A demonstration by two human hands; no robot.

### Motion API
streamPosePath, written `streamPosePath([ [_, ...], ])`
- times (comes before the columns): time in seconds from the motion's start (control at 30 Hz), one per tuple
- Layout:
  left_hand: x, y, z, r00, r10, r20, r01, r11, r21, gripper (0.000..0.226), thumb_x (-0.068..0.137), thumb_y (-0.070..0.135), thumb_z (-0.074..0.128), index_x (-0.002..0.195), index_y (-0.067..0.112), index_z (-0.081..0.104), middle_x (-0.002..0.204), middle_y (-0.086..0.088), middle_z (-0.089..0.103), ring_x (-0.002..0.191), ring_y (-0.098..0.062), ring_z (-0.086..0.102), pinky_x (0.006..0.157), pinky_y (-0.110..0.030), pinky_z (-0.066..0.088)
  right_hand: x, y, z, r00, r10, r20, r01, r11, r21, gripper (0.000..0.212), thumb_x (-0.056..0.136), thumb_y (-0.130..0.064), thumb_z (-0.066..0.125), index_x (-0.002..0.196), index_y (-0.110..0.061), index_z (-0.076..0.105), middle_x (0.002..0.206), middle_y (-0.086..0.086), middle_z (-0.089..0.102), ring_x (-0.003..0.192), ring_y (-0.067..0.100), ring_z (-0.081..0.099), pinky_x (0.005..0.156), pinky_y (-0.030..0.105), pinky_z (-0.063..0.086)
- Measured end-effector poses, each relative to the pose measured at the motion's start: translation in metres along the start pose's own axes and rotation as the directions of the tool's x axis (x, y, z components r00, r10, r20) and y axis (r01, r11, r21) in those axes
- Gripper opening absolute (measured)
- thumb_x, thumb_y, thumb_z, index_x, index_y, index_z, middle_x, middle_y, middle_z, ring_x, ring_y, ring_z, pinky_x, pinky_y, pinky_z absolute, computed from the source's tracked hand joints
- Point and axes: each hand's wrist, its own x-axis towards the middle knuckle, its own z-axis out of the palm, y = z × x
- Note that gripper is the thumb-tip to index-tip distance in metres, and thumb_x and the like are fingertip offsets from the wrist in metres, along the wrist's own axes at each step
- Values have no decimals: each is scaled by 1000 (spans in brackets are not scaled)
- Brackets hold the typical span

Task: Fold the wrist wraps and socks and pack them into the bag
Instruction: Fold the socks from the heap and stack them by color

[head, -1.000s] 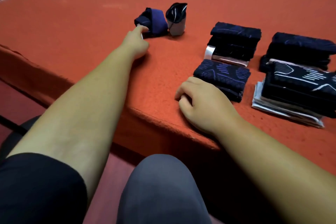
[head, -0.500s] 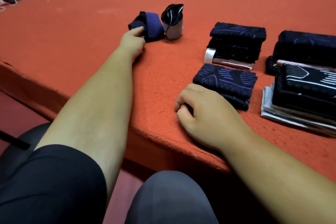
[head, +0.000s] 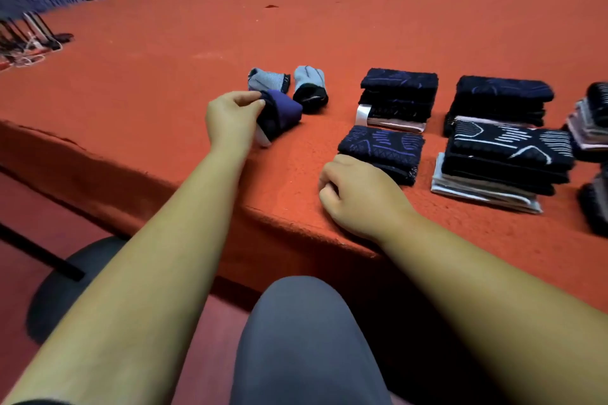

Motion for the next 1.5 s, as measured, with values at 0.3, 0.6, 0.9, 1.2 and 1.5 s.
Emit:
streamPosePath([
  [0.3, -127, 61, -30, 969, 141, 203, -165, 980, 109, 10, 96, 24, 74, 87, 26, 77, 84, 14, 75, 78, -5, 69, 81, -31, 58, -53, -14, -33, 962, 224, -153, -173, 941, 292, 25, 98, -33, 68, 120, -21, 65, 104, -6, 69, 90, 14, 62, 93, 38, 52],
  [0.6, -243, 157, -21, 831, 226, 508, -157, 972, -175, 20, 101, 17, 71, 81, 19, 75, 70, 9, 69, 59, 5, 56, 59, -11, 42, -158, 1, -131, 898, 367, -241, -283, 903, 323, 39, 93, -66, 67, 98, -30, 53, 93, -10, 70, 75, 13, 72, 79, 43, 58],
  [0.9, -313, 198, 17, 729, 297, 617, -151, 949, -278, 39, 108, 34, 60, 77, 12, 69, 59, 15, 62, 52, 3, 48, 55, -13, 36, -244, 31, -164, 894, 391, -219, -319, 899, 300, 20, 99, -48, 68, 93, -28, 65, 82, -13, 73, 68, 9, 71, 75, 40, 58],
  [1.2, -350, 185, 49, 673, 354, 649, -39, 894, -446, 33, 108, 35, 58, 79, 21, 68, 74, 4, 66, 65, -6, 53, 61, -23, 42, -263, 41, -171, 847, 529, -51, -489, 814, 314, 35, 81, -47, 57, 69, -15, 64, 66, 1, 70, 63, 12, 66, 66, 35, 51],
  [1.5, -328, 155, 36, 812, 271, 516, 136, 773, -620, 40, 100, 54, 57, 81, 25, 77, 70, -1, 63, 64, -15, 49, 62, -25, 40, -272, 72, -189, 602, 776, -191, -456, 530, 715, 26, 98, -17, 52, 78, -10, 67, 54, 16, 63, 41, 22, 50, 45, 27, 42],
])
